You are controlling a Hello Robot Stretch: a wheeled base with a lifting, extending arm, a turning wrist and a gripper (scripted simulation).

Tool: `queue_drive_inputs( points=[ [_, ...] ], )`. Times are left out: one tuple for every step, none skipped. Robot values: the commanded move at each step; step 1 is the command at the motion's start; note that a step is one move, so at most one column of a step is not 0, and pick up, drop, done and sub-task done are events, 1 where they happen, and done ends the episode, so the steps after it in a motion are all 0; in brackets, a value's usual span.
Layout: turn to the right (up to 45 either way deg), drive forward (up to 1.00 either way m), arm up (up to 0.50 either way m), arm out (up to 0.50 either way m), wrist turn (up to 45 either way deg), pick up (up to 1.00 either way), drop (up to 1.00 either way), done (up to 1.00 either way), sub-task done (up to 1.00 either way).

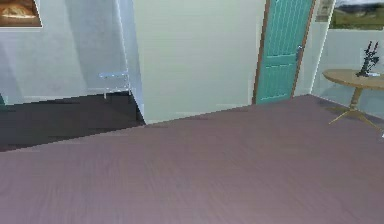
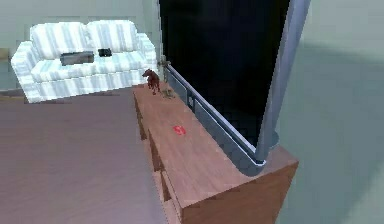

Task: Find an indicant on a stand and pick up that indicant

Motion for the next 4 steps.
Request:
queue_drive_inputs(
  points=[
    [45.0,0.00,0.00,0.00,0.0,0.00,0.00,0.00,0.00],
    [15.0,0.00,0.00,0.00,0.0,0.00,0.00,0.00,0.00],
    [0.0,1.00,0.00,0.00,0.0,0.00,0.00,0.00,0.00],
    [21.0,0.00,0.00,0.00,0.0,0.00,0.00,0.00,0.00]
  ],
)
